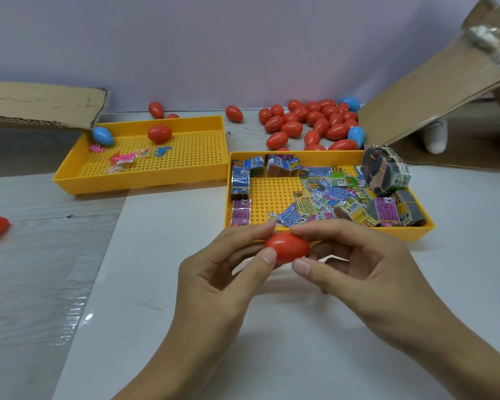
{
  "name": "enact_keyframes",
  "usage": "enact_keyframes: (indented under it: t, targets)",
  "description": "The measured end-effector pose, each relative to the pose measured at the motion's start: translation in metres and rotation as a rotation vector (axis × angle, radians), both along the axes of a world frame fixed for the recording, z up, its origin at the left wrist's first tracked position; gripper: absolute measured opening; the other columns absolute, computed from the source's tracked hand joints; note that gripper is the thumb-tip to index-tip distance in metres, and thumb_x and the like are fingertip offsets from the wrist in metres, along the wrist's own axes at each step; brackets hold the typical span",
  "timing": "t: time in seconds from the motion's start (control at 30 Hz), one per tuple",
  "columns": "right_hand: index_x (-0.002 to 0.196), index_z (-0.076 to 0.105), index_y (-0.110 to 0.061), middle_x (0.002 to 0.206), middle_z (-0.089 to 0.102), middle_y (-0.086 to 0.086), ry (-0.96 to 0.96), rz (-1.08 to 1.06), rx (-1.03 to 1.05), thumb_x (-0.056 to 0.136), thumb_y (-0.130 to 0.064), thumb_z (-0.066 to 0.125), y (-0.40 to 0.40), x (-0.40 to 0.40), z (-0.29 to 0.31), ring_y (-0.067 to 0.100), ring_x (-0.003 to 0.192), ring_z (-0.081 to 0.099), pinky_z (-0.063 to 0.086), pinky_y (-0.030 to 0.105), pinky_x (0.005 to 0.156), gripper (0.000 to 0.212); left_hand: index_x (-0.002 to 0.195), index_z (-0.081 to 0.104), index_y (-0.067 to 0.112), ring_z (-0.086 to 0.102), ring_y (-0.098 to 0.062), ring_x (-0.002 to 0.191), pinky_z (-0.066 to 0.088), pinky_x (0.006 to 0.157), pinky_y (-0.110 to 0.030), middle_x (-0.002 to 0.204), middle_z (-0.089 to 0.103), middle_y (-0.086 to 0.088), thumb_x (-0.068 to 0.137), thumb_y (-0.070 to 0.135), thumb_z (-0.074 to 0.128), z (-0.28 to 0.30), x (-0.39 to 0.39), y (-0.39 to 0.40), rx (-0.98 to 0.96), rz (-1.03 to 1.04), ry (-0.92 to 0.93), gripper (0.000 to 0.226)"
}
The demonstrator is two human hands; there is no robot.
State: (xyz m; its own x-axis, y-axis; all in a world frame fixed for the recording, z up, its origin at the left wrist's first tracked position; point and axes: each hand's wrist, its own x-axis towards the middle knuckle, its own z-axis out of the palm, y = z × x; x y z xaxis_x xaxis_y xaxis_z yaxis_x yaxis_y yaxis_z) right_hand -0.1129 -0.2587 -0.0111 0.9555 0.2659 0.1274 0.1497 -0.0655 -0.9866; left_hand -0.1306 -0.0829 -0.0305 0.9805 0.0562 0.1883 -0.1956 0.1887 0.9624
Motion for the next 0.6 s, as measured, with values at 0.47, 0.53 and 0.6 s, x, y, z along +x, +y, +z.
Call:
enact_keyframes:
  t: [0.47,0.53,0.6]
  targets:
    - [0.103,0.076,-0.023,0.071,0.073,0.001,0.029,-0.024,0.011,0.075,-0.028,0.071,0.0008,-0.0037,0.0083,0.007,0.061,0.066,0.048,0.012,0.056,0.029,0.099,0.079,0.017,0.074,-0.031,0.088,0.059,0.075,-0.029,0.101,0.074,-0.011,0.078,0.025,0.068,-0.0031,0.0004,0.0019,-0.05,-0.049,0.035,0.025]
    - [0.1,0.078,-0.024,0.068,0.072,-0.003,0.011,-0.016,-0.007,0.078,-0.032,0.073,0.0013,-0.0039,0.0087,0.005,0.058,0.065,0.048,0.013,0.054,0.024,0.097,0.078,0.018,0.074,-0.031,0.081,0.058,0.071,-0.029,0.096,0.075,-0.012,0.08,0.028,0.067,-0.0023,-0.0003,0.0021,-0.024,-0.059,0.038,0.022]
    - [0.096,0.079,-0.026,0.07,0.072,-0.004,0.004,-0.009,-0.019,0.079,-0.037,0.071,0.0016,-0.0038,0.0087,0.006,0.056,0.064,0.048,0.014,0.053,0.022,0.094,0.078,0.018,0.073,-0.03,0.076,0.058,0.068,-0.03,0.09,0.075,-0.012,0.082,0.03,0.066,-0.0016,-0.0004,0.0019,-0.015,-0.064,0.044,0.021]
